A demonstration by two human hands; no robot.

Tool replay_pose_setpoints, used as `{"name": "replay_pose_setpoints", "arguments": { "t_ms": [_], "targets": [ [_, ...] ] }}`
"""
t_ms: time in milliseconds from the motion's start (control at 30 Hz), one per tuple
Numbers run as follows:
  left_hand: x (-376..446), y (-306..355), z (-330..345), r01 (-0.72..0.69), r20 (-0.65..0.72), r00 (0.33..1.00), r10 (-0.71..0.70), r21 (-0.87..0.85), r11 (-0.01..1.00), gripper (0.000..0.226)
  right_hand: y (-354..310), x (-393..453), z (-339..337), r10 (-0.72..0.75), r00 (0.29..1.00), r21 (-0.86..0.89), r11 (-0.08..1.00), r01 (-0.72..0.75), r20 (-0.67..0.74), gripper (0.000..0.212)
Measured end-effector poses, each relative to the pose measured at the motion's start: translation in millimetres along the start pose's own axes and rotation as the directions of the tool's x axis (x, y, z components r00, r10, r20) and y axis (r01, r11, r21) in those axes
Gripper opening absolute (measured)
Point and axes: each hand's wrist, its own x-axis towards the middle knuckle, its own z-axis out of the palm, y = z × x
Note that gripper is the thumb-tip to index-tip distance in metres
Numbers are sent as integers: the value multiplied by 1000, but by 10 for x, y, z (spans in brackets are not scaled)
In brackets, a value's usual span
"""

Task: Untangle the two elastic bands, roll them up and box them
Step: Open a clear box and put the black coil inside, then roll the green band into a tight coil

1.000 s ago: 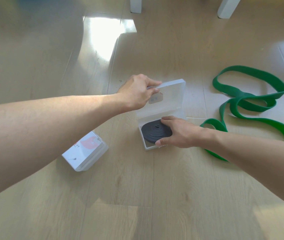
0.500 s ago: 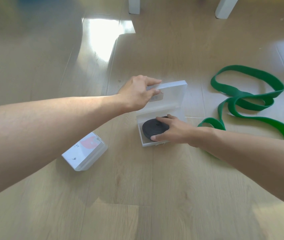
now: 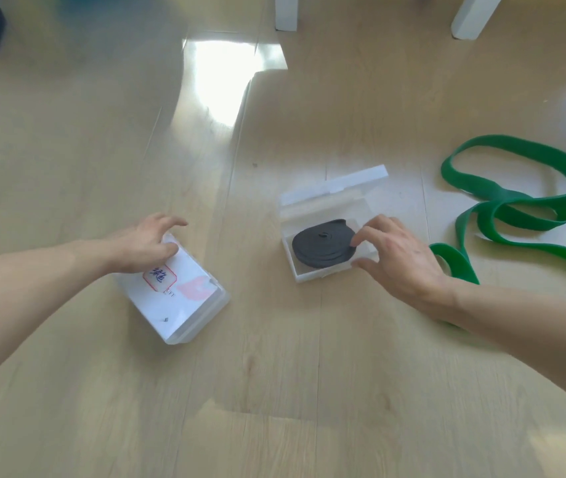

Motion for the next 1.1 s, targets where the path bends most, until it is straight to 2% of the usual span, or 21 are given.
{"name": "replay_pose_setpoints", "arguments": {
  "t_ms": [67,133,200,267,300,367,433,500,567,633,700,767,833,933,1100],
  "targets": [
    [-13,-87,16,83,3,997,-83,-93,992,83,-90,216,21,9,1000,61,998,-8,-8,16],
    [-58,-106,51,139,15,990,-139,-235,962,67,-240,461,65,-15,1000,61,998,16,-21,7],
    [-111,-25,153,136,53,991,-125,-400,906,38,-441,697,122,-30,999,82,996,33,-32,13],
    [-168,143,316,100,65,995,-77,-547,831,27,-653,927,169,-34,999,105,994,38,-34,24],
    [-198,243,413,87,62,996,-62,-613,786,30,-744,1040,187,-45,999,110,993,48,-30,30],
    [-223,430,577,57,44,998,-37,-673,738,53,-897,1237,186,-55,998,129,990,55,-2,42],
    [-243,589,650,23,46,999,9,-648,762,82,-989,1364,149,-47,998,153,987,39,44,50],
    [-247,719,644,-36,54,995,82,-574,818,111,-1016,1397,115,-52,996,167,985,40,66,44],
    [-216,808,647,-114,64,983,170,-513,851,136,-984,1322,90,-79,996,174,982,73,30,31],
    [-183,862,698,-230,87,955,283,-384,894,150,-903,1119,82,-89,995,189,977,95,-41,27],
    [-162,911,786,-352,108,922,372,-169,921,151,-810,842,81,-111,990,204,971,127,-89,23],
    [-160,1004,848,-419,70,905,420,-30,907,137,-725,523,73,-159,987,173,972,161,-26,28],
    [-145,1154,841,-445,-19,895,445,18,895,121,-632,234,55,-186,976,95,980,176,117,50],
    [-70,1442,786,-478,-86,873,481,54,877,114,-439,-55,57,-183,946,-102,971,216,266,83],
    [76,1894,785,-506,-78,856,511,82,859,113,-214,-87,9,-61,960,-276,951,139,274,85]
  ]
}}
